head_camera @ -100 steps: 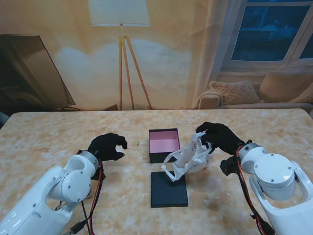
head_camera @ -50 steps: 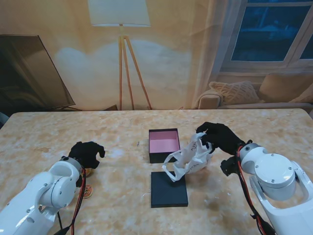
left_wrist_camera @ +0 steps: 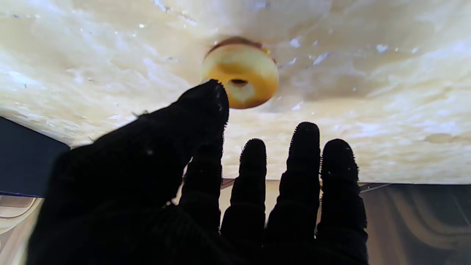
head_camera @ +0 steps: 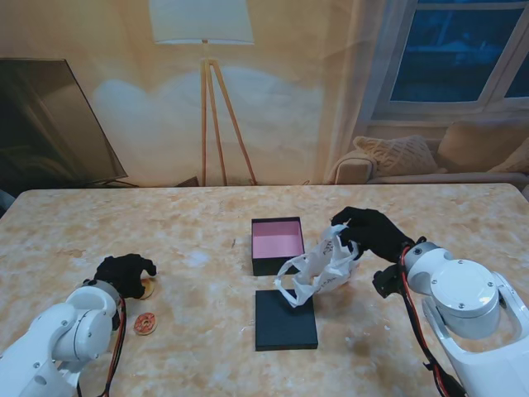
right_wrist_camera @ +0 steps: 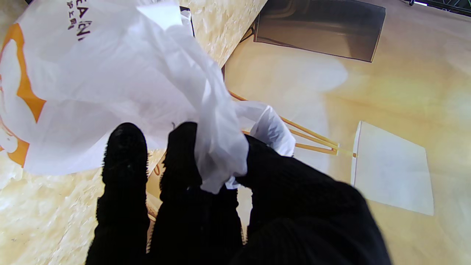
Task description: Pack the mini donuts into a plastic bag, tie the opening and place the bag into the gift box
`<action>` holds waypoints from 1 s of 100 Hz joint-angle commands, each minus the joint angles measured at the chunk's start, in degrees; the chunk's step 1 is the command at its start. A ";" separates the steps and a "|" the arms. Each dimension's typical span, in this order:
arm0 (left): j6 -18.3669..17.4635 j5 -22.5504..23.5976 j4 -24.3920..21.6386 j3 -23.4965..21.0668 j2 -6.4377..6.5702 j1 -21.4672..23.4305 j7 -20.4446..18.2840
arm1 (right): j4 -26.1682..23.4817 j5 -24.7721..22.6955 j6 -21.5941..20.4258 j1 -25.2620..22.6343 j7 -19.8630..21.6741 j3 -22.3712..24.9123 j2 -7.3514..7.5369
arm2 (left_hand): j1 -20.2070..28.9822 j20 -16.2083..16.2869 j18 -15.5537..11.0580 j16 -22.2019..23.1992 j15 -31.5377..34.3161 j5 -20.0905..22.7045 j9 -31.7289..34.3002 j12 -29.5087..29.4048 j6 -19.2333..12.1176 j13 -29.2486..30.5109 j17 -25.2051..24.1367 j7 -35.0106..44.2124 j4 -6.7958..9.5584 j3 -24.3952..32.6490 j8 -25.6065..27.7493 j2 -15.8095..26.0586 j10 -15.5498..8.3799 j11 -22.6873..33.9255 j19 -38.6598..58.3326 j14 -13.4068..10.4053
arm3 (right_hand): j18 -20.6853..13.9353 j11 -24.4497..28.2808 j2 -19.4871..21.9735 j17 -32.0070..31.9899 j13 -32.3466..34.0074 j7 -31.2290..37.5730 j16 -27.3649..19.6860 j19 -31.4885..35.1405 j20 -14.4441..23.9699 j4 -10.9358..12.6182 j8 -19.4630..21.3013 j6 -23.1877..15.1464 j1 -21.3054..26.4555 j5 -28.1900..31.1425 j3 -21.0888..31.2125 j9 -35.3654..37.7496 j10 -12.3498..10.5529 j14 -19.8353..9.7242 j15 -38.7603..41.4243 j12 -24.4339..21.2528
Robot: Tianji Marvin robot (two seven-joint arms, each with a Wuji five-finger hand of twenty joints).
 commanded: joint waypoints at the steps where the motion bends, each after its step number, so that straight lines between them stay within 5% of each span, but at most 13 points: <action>1: -0.49 0.72 1.07 -0.09 0.16 0.50 -1.04 | -0.23 -0.11 -0.03 -0.56 0.94 -0.08 -0.24 | -0.14 -1.03 1.12 -0.97 -0.64 -1.48 -2.46 -0.67 -1.14 0.04 -0.46 -1.36 0.69 2.16 -0.83 -2.24 -0.70 -0.41 -0.47 1.05 | -0.60 0.47 1.97 -0.11 0.27 1.39 -0.33 0.07 -0.08 0.57 0.03 -0.61 1.02 0.58 -0.79 -0.11 -2.44 -1.36 0.32 -0.10; 41: -1.15 -0.87 4.67 1.01 0.19 -1.03 0.19 | -0.14 0.03 -0.34 -0.61 1.41 0.06 -0.14 | -0.54 0.18 -1.53 5.90 6.93 -4.68 -4.20 4.17 -0.58 5.28 3.61 -1.80 0.39 4.48 -4.66 -4.33 0.35 2.94 3.70 -3.62 | -0.55 0.32 1.91 -0.12 0.23 1.26 -0.31 0.07 -0.02 0.52 -0.05 -0.58 1.07 0.60 -0.82 -0.08 -2.53 -1.29 0.32 -0.10; 48: -1.08 -0.57 5.05 1.38 0.22 -1.34 0.35 | -0.11 0.03 -0.32 -0.59 1.47 0.05 -0.12 | -0.97 0.47 -2.39 7.20 7.77 -1.97 -4.02 6.15 0.94 6.12 4.31 2.02 0.31 5.08 -1.71 -4.89 0.99 3.75 4.53 -4.79 | -0.58 0.32 1.93 -0.14 0.23 1.28 -0.31 0.05 -0.01 0.51 -0.04 -0.58 1.07 0.65 -0.84 -0.04 -2.44 -1.29 0.32 -0.09; 61: -0.80 -0.40 5.30 1.72 0.19 -1.52 0.69 | -0.08 -0.06 -0.44 -0.60 1.43 0.06 -0.13 | -1.55 0.80 -2.66 7.87 8.28 1.42 -1.62 8.07 2.25 7.70 5.41 17.74 0.17 5.44 11.93 -5.11 1.79 4.91 5.76 -5.00 | -0.57 0.30 1.92 -0.03 0.19 1.27 -0.31 0.08 0.02 0.50 -0.03 -0.58 1.04 0.70 -0.85 -0.05 -2.47 -1.27 0.29 -0.07; 66: -0.71 -0.58 5.29 1.77 0.17 -1.54 0.75 | -0.07 -0.10 -0.44 -0.59 1.37 0.03 -0.14 | 0.66 0.77 -2.52 7.67 8.62 2.06 0.78 8.55 1.83 8.88 6.34 23.47 -4.42 3.16 16.41 -6.67 2.15 5.91 6.35 -5.01 | -0.66 0.28 1.92 -0.12 0.19 1.27 -0.31 0.02 0.00 0.50 -0.02 -0.57 1.07 0.68 -0.83 -0.05 -2.40 -1.27 0.28 -0.07; 72: -0.45 -0.95 5.34 1.92 0.07 -1.59 1.24 | -0.08 -0.09 -0.40 -0.59 1.32 0.00 -0.15 | 3.17 0.64 -2.02 7.48 8.97 2.68 3.16 8.87 1.28 9.82 6.90 29.81 -6.83 0.18 18.04 -7.81 2.81 6.94 6.96 -4.76 | -0.57 0.27 1.91 -0.13 0.19 1.24 -0.31 0.01 0.01 0.50 -0.03 -0.57 1.08 0.64 -0.83 -0.05 -2.33 -1.27 0.28 -0.07; 80: -0.14 -1.69 5.41 2.00 -0.14 -1.60 2.48 | -0.08 -0.07 -0.43 -0.63 1.34 0.02 -0.15 | 6.51 0.61 -1.93 7.42 9.86 3.57 7.36 9.27 0.40 11.86 8.49 37.77 -6.44 -4.64 15.70 -6.97 2.89 8.82 8.46 -4.81 | -0.58 0.27 1.93 -0.13 0.19 1.24 -0.30 0.02 0.02 0.48 -0.02 -0.63 1.04 0.68 -0.85 -0.05 -2.37 -1.27 0.28 -0.07; 100: -1.67 -1.82 4.26 0.58 -0.08 -0.67 1.84 | -0.18 0.01 -0.58 -0.68 1.15 0.09 -0.20 | 8.31 2.15 0.06 10.38 13.81 4.80 17.30 12.62 0.75 18.82 13.27 40.17 -5.41 -7.67 15.14 -4.10 4.90 12.27 13.16 -4.75 | -0.58 0.28 1.89 -0.15 0.19 1.27 -0.30 -0.01 0.03 0.49 0.01 -0.56 1.08 0.67 -0.82 -0.07 -2.49 -1.27 0.28 -0.04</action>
